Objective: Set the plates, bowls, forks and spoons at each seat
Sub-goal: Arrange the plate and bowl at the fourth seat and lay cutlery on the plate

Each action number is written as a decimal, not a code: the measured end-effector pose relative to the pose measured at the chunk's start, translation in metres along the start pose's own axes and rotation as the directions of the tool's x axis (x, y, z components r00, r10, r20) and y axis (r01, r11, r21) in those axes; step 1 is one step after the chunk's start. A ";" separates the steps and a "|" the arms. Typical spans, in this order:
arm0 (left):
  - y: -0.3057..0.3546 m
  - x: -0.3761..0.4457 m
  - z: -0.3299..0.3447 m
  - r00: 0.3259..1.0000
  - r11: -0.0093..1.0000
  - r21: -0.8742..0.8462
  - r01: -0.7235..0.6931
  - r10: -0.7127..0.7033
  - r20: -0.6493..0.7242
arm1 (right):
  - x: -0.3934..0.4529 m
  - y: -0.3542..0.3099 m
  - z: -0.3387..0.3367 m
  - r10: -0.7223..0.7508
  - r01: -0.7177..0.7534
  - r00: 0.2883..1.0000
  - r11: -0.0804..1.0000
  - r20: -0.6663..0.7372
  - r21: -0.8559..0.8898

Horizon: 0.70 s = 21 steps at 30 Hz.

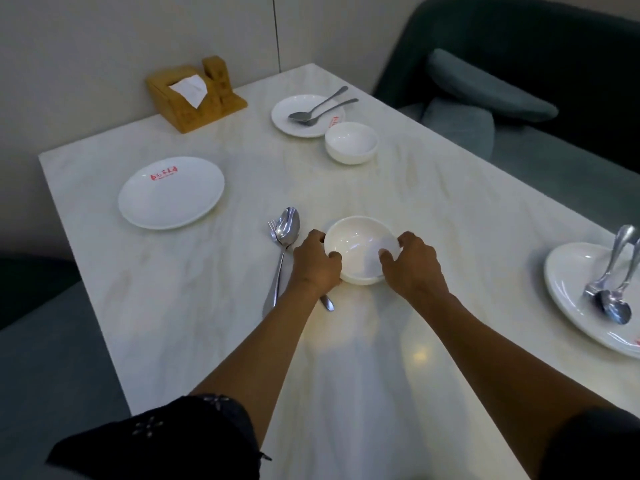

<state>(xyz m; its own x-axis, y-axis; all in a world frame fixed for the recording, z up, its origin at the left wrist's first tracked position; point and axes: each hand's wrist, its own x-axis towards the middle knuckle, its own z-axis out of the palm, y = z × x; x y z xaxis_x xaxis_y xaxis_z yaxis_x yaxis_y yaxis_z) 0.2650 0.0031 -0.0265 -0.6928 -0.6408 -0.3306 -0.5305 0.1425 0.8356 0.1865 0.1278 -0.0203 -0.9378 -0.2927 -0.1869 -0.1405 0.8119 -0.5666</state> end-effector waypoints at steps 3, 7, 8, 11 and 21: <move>0.001 -0.010 -0.002 1.000 0.999 -0.029 0.018 -0.018 0.004 | -0.002 0.005 -0.001 -0.004 0.002 1.000 0.997 0.027 0.075; -0.007 -0.029 -0.015 0.999 0.998 -0.059 0.001 -0.004 -0.051 | -0.017 -0.002 0.003 -0.052 0.048 0.998 0.990 0.025 0.130; -0.011 -0.033 -0.021 0.997 0.998 -0.066 -0.007 0.002 -0.082 | -0.021 -0.006 0.006 -0.074 0.070 0.997 0.989 0.024 0.133; -0.020 -0.041 -0.045 0.988 0.992 -0.122 -0.009 -0.010 -0.153 | -0.031 -0.026 0.016 -0.148 0.142 0.989 0.978 0.027 0.155; -0.068 -0.031 -0.142 0.924 0.985 -0.168 0.026 -0.088 -0.371 | -0.044 -0.125 0.085 -0.340 0.317 0.931 0.933 0.131 0.169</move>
<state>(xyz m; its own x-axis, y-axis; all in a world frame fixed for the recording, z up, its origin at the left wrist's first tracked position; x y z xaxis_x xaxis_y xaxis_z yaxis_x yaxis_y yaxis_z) 0.3918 -0.0937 -0.0104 -0.4123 -0.8850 -0.2161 -0.4588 -0.0032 0.8886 0.2720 -0.0037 -0.0096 -0.7837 -0.6151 -0.0867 -0.3746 0.5793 -0.7240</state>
